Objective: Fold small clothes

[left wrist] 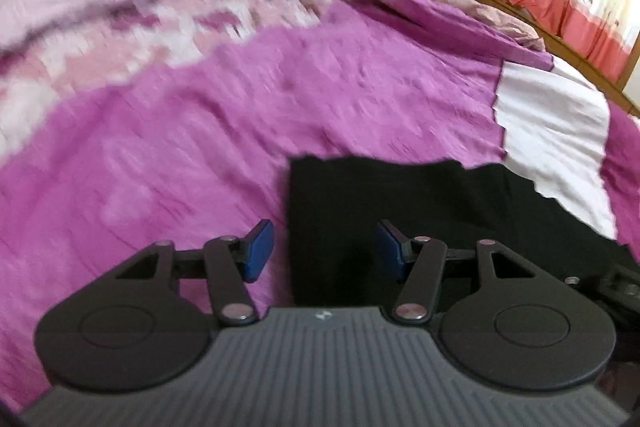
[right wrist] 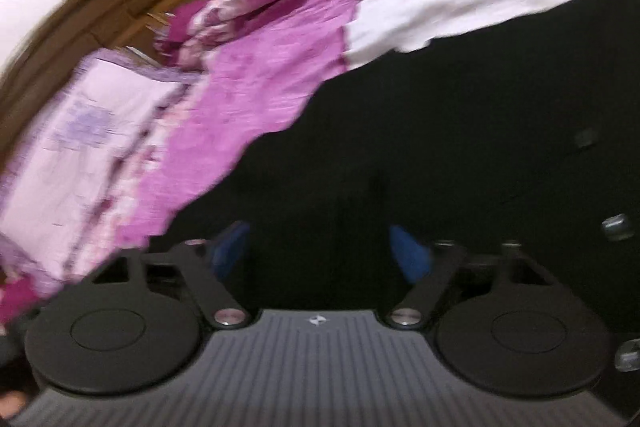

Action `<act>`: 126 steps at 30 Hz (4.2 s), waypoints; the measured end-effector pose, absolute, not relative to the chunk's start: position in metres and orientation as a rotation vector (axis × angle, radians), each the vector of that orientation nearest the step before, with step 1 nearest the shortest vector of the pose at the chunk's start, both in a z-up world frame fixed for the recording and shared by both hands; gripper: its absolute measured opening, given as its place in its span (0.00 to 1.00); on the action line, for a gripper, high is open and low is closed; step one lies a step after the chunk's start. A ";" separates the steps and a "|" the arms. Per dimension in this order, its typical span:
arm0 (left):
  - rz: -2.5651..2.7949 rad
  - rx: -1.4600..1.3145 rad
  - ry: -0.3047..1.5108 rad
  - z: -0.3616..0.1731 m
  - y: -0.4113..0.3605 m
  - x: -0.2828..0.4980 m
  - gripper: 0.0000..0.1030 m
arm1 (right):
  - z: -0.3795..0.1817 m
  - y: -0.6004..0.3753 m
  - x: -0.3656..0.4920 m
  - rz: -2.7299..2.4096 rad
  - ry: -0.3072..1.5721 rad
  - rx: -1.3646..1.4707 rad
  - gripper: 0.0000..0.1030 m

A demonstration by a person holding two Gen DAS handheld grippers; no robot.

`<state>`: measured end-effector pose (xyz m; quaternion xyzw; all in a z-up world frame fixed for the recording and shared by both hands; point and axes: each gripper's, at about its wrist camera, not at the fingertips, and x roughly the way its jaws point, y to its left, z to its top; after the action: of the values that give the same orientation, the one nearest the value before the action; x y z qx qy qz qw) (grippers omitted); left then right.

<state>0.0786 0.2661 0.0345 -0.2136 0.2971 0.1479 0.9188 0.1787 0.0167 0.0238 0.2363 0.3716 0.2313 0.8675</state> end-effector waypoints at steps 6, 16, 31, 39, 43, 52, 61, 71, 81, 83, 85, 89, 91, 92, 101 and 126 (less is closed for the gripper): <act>0.286 -0.434 0.622 0.031 0.244 0.085 0.56 | 0.036 0.015 0.170 0.496 0.722 0.498 0.11; 0.200 -0.457 0.561 0.042 0.209 0.090 0.56 | 0.105 -0.072 0.147 0.460 0.533 0.378 0.11; 0.190 -0.387 0.549 0.021 0.172 0.120 0.46 | 0.084 -0.209 0.150 0.255 0.540 0.376 0.11; 0.184 -0.424 0.521 0.017 0.179 0.125 0.23 | 0.077 -0.232 0.122 0.260 0.560 0.363 0.11; 0.183 -0.411 0.523 0.013 0.177 0.128 0.16 | 0.073 -0.240 0.096 0.268 0.574 0.344 0.11; 0.153 -0.363 0.483 0.026 0.161 0.102 0.11 | 0.081 -0.261 0.069 0.269 0.530 0.430 0.10; 0.004 -0.152 0.617 0.011 0.125 0.082 0.09 | 0.093 -0.261 0.083 0.301 0.474 0.425 0.10; 0.233 -0.256 0.542 0.005 0.135 0.107 0.03 | 0.105 -0.272 0.085 0.233 0.439 0.436 0.10; 0.343 -0.481 0.514 0.003 0.174 0.094 0.03 | 0.075 -0.298 0.091 0.117 0.581 0.416 0.09; 0.319 -0.470 0.477 0.009 0.171 0.088 0.03 | 0.065 -0.297 0.094 0.106 0.608 0.407 0.09; 0.266 -0.443 0.444 0.019 0.163 0.086 0.03 | 0.056 -0.289 0.098 0.106 0.633 0.369 0.09; 0.163 -0.349 0.371 0.040 0.135 0.080 0.03 | 0.044 -0.280 0.106 0.096 0.660 0.333 0.09; 0.054 -0.281 0.398 0.043 0.118 0.085 0.03 | 0.043 -0.278 0.108 0.094 0.657 0.322 0.10; 0.023 -0.263 0.427 0.041 0.112 0.090 0.03 | 0.043 -0.277 0.109 0.094 0.654 0.318 0.10; 0.337 -0.215 0.557 0.008 0.118 0.122 0.03 | 0.056 -0.267 0.116 0.135 0.620 0.291 0.10; 0.379 -0.104 0.427 0.027 0.101 0.110 0.03 | 0.052 -0.309 0.117 0.154 0.660 0.274 0.63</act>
<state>0.1101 0.1012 0.0269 -0.0511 0.2106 0.1868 0.9582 0.1170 -0.3091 0.0515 0.1341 0.3229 0.0753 0.9339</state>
